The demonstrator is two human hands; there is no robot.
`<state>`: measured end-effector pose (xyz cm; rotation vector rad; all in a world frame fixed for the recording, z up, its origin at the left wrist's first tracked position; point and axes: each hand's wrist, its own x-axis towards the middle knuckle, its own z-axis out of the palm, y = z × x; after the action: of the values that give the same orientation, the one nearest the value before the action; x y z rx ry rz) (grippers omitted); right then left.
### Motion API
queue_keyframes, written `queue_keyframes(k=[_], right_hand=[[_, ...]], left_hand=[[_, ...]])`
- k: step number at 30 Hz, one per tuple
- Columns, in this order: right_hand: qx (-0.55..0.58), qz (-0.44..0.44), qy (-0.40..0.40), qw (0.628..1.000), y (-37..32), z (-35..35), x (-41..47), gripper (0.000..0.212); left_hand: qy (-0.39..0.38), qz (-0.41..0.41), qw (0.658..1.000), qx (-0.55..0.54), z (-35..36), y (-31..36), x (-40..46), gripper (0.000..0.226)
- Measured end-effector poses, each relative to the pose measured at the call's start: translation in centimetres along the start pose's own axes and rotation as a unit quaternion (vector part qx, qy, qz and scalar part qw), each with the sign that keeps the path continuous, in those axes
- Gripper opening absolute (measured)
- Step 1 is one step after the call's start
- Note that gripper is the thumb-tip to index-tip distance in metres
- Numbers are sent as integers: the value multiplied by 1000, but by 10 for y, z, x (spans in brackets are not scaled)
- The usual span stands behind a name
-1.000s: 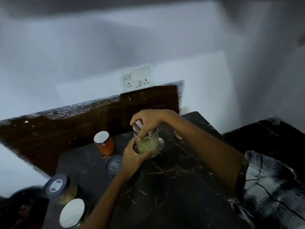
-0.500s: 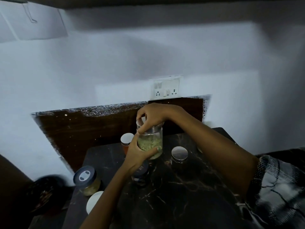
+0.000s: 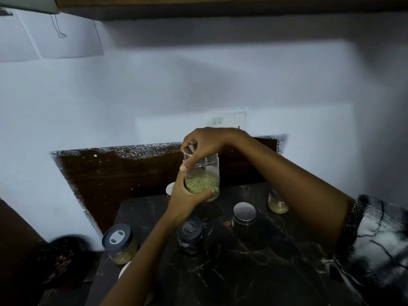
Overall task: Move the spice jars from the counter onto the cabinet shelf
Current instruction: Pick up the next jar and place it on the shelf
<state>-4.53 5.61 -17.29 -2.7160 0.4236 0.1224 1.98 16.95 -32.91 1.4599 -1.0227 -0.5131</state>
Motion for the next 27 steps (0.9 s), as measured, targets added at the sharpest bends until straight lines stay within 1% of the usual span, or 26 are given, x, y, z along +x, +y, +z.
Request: queue_keyframes(k=[2,3,4,7,10,11,12,14,15,16,17,19,23,25,27], right_hand=[[42,-16,-30,999,-1,-8,-7,53],[56,-23,-22,998,0,-10,-10,55],[64,-28,-1,998,2,-12,-11,55],[45,-18,86,995,4,-10,-9,54],[2,22,142,990,3,-8,-5,57],[-5,28,137,990,3,-8,-4,58],[-1,24,115,993,3,-10,-4,56],[29,6,33,999,4,-15,-7,52],[51,-1,-2,999,5,-18,-10,55],[76,-8,-16,997,6,-20,-12,58],[101,-13,-7,995,9,-21,-14,59],[134,-15,42,990,14,-21,-14,56],[104,7,130,986,18,-18,-8,55],[105,20,152,983,19,-17,-5,54],[114,34,151,981,20,-16,-2,55]], left_hand=[[-18,-3,1000,-3,-7,2,4,71],[-22,-5,1000,-10,-9,4,5,68],[-20,-7,1000,-18,-9,7,5,70],[4,3,1000,-25,-2,11,6,93],[26,18,999,-26,7,15,7,93],[28,19,999,-26,8,16,9,92],[24,14,999,-29,8,16,10,91],[3,-5,999,-53,6,15,13,84],[-13,-16,997,-73,4,15,14,80],[-31,-27,995,-94,2,16,15,80],[-49,-34,992,-114,0,17,16,81],[-69,-39,988,-133,-1,20,18,85],[-56,-30,993,-102,0,21,24,86],[-51,-23,995,-81,2,18,25,91],[-45,-20,996,-76,3,14,25,91]])
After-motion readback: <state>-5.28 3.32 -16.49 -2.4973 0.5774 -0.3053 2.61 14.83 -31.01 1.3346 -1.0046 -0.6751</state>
